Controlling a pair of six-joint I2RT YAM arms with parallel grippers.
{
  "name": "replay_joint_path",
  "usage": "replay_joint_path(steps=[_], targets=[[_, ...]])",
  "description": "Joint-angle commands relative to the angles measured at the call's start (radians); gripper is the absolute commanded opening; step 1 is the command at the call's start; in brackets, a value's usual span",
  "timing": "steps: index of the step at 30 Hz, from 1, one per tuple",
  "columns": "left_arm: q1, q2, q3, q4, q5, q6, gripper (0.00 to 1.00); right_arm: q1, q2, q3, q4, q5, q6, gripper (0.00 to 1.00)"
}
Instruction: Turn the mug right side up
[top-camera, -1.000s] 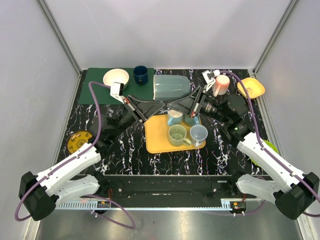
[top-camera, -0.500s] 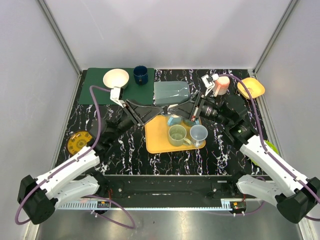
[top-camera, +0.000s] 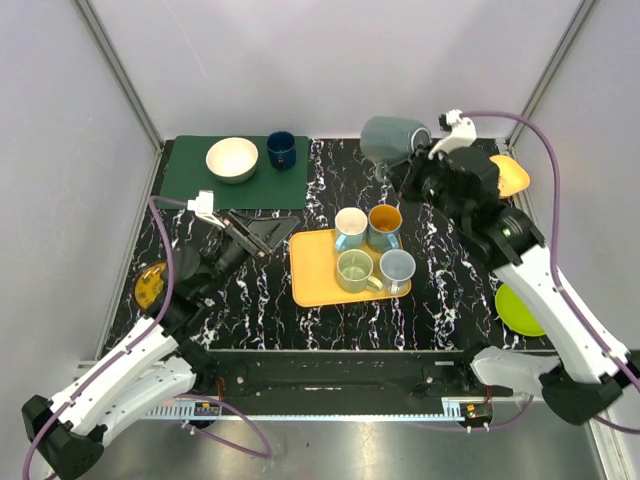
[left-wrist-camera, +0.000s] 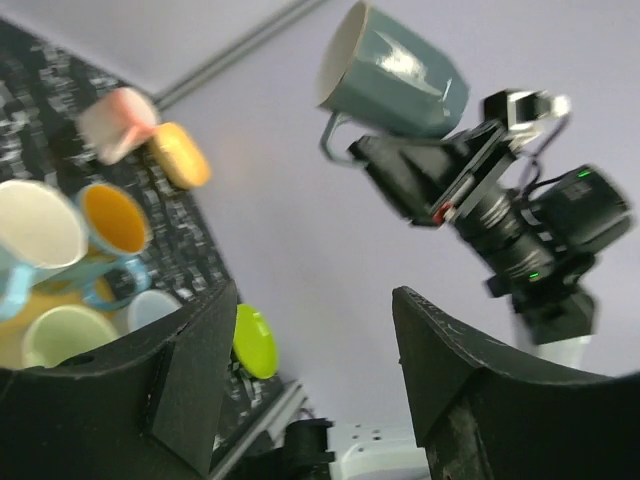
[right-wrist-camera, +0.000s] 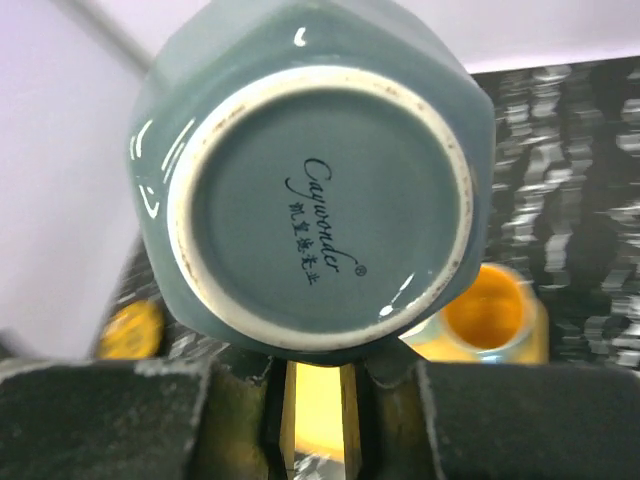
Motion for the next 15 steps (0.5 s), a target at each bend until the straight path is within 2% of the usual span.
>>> replay_joint_path(steps=[1,5,9,15], targets=[[0.006,0.005,0.043,-0.262,-0.093,0.080,0.66,-0.047,0.174,0.132,-0.108,0.410,-0.192,0.00],[0.007,0.019,0.048,-0.353,-0.154,0.100,0.65,-0.237,0.305,0.163,-0.106,0.320,-0.147,0.00],[0.007,0.016,0.017,-0.381,-0.166,0.110,0.65,-0.296,0.467,0.217,-0.069,0.309,-0.152,0.00],[0.007,-0.016,-0.047,-0.375,-0.175,0.114,0.64,-0.310,0.647,0.290,0.055,0.316,-0.198,0.00]])
